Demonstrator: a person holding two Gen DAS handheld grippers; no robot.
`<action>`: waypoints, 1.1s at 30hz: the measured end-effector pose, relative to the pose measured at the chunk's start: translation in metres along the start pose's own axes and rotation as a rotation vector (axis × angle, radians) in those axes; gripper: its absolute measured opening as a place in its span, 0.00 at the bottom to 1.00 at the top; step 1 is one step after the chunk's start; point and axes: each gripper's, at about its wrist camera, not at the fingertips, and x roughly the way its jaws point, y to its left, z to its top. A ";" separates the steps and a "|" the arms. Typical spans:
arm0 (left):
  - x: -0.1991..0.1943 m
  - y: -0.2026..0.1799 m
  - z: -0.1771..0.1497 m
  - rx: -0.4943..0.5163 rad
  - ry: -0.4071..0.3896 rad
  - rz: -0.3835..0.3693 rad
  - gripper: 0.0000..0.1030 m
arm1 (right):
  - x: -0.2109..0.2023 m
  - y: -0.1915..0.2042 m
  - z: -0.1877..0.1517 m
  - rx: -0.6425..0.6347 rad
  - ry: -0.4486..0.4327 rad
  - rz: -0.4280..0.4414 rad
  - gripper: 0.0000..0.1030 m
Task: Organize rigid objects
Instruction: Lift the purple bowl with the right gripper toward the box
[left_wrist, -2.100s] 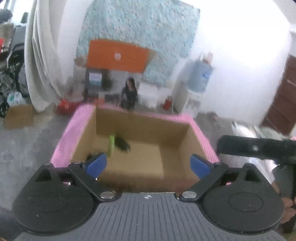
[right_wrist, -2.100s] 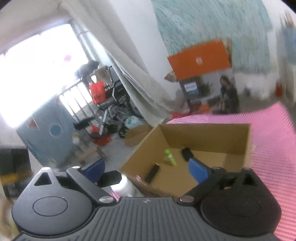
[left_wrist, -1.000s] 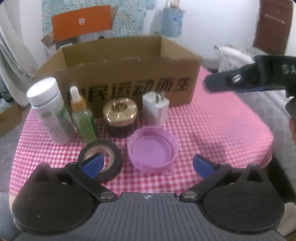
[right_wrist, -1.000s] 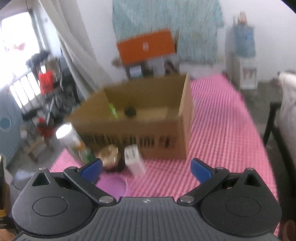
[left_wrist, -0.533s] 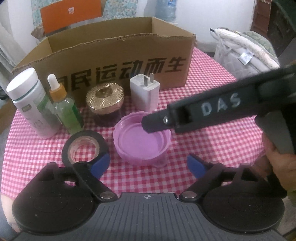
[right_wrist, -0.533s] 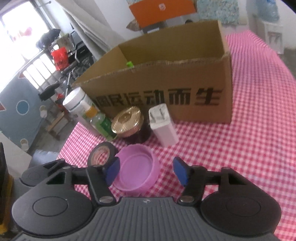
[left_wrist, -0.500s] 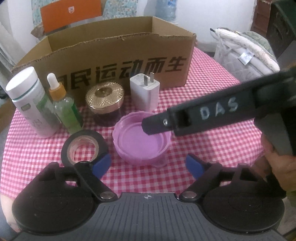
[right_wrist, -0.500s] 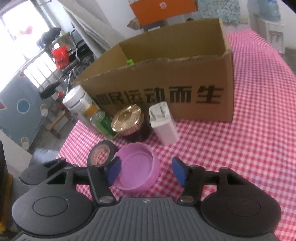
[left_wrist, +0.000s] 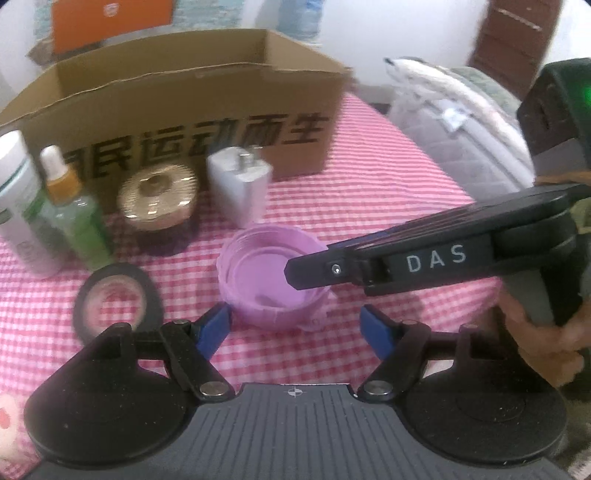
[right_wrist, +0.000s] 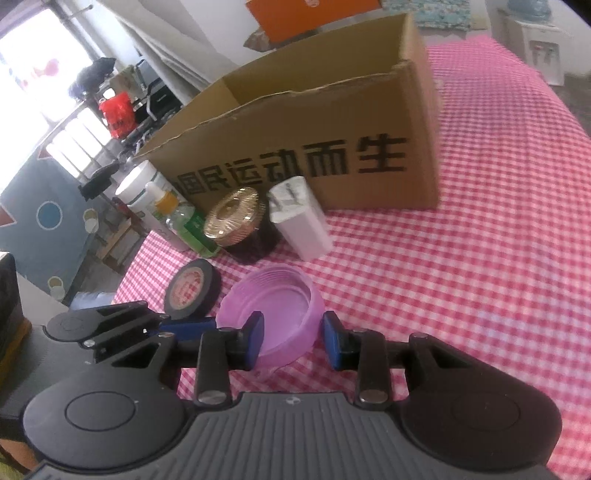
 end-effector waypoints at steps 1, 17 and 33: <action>0.003 -0.002 0.001 0.006 0.004 -0.024 0.75 | -0.004 -0.003 -0.002 0.003 -0.001 -0.009 0.36; 0.018 -0.010 0.006 0.072 0.033 0.046 0.78 | -0.008 -0.011 -0.006 0.006 -0.027 -0.047 0.36; 0.020 -0.013 0.007 0.091 -0.008 0.076 0.69 | -0.001 -0.006 -0.004 -0.025 -0.037 -0.056 0.32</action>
